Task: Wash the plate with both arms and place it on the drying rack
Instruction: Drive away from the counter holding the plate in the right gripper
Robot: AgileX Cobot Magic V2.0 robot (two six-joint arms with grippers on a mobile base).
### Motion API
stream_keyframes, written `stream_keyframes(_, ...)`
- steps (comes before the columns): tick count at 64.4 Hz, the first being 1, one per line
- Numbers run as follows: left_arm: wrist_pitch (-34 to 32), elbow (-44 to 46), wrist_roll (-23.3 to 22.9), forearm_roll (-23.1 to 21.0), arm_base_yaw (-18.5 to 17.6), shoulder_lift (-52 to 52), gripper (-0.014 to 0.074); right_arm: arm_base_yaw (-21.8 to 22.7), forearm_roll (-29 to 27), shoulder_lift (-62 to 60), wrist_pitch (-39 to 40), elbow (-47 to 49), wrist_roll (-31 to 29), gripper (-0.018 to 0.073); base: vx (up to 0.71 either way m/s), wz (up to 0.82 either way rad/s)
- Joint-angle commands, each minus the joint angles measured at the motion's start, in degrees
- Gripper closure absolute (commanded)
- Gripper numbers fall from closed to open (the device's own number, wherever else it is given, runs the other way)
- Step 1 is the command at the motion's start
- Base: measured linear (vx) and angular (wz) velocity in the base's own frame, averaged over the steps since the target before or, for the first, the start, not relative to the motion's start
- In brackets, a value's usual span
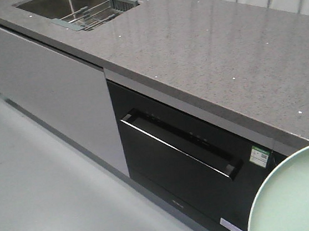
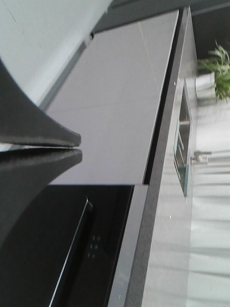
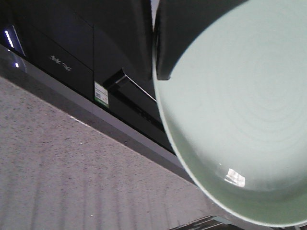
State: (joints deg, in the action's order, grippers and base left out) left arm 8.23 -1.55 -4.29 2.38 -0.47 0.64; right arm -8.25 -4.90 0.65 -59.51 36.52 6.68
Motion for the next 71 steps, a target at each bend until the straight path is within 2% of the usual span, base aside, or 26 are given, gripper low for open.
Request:
stream_keyframes(1,-4.52,-0.87,-0.66,-0.1,-0.15,0.91,0.0601,0.15,-0.11,1.08,4.31,1.14,0.16,0.0564,-0.08,0.42)
stream_keyframes(40,-4.52,-0.87,-0.66,-0.1,-0.15,0.91,0.0601,0.15,-0.11,1.08,4.31,1.14,0.16,0.0564,-0.03,0.32)
stream_keyframes(71,-4.52,-0.87,-0.66,-0.1,-0.15,0.91,0.0601,0.15,-0.11,1.08,4.31,1.14,0.16,0.0564,0.02,0.5)
